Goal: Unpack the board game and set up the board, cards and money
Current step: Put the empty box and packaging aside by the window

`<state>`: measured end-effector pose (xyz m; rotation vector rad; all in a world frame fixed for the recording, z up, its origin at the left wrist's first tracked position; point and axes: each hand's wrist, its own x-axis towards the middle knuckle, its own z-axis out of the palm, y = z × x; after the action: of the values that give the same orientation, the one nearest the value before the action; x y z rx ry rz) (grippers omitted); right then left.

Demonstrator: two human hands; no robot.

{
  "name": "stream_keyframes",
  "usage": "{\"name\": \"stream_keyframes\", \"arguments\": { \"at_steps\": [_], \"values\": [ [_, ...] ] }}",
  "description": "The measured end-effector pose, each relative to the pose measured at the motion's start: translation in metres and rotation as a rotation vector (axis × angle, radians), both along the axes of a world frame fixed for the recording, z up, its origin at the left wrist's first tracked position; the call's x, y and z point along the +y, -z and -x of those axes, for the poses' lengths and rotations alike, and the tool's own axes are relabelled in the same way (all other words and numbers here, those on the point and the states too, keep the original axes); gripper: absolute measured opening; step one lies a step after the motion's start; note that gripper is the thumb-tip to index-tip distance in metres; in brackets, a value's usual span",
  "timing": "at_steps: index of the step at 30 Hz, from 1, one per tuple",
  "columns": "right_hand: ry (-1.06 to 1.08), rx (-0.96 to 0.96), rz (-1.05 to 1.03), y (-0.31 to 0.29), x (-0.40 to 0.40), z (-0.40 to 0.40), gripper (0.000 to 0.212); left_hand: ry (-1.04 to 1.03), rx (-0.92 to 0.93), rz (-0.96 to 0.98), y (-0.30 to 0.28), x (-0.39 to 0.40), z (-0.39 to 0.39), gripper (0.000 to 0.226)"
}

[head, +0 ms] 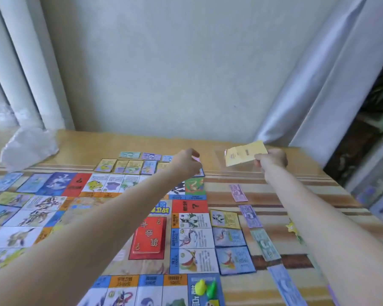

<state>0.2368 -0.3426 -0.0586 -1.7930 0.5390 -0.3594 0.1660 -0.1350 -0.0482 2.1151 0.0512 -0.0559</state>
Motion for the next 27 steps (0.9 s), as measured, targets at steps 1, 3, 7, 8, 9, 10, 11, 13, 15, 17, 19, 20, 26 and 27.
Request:
{"name": "stream_keyframes", "arguments": {
  "at_steps": [1,3,7,8,9,10,11,13,15,17,19,20,26,27],
  "values": [
    [0.015,0.05,0.119,0.0,-0.001,-0.001,0.033,0.0,0.004,-0.013,0.002,-0.002,-0.001,0.036],
    [0.046,0.134,0.297,-0.004,0.002,0.003,0.043,-0.003,0.012,-0.027,0.005,-0.004,-0.002,0.036],
    [-0.095,0.123,0.452,-0.017,0.03,0.011,0.032,-0.036,0.001,-0.046,0.006,0.005,0.003,0.036],
    [-0.166,0.114,0.483,-0.019,0.042,0.014,0.033,-0.051,-0.014,-0.057,0.005,0.01,0.007,0.036],
    [-0.234,0.098,0.513,-0.021,0.057,0.017,0.033,-0.067,-0.027,-0.072,0.002,0.016,0.012,0.036],
    [-0.305,0.078,0.545,-0.021,0.074,0.019,0.034,-0.086,-0.041,-0.089,-0.001,0.024,0.018,0.037],
    [-0.38,0.064,0.588,-0.022,0.093,0.02,0.034,-0.11,-0.052,-0.106,-0.004,0.035,0.023,0.037],
    [-0.529,0.067,0.712,-0.023,0.131,0.024,0.035,-0.177,-0.066,-0.136,-0.007,0.063,0.035,0.037],
    [-0.618,0.114,0.851,-0.021,0.155,0.025,0.034,-0.248,-0.066,-0.185,-0.01,0.094,0.047,0.036],
    [-0.638,0.189,0.99,-0.018,0.164,0.029,0.034,-0.301,-0.052,-0.224,-0.01,0.126,0.06,0.036],
    [-0.597,0.236,1.107,-0.015,0.16,0.035,0.033,-0.348,-0.039,-0.2,-0.009,0.152,0.071,0.036],
    [-0.576,0.247,1.141,-0.013,0.157,0.039,0.034,-0.37,-0.034,-0.181,-0.007,0.161,0.076,0.037],
    [-0.65,0.245,1.297,-0.011,0.148,0.051,0.039,-0.369,-0.032,-0.075,-0.005,0.157,0.079,0.036],
    [-0.641,0.253,1.322,-0.011,0.142,0.049,0.038,-0.338,-0.025,-0.066,-0.006,0.148,0.078,0.038]
  ]
}}
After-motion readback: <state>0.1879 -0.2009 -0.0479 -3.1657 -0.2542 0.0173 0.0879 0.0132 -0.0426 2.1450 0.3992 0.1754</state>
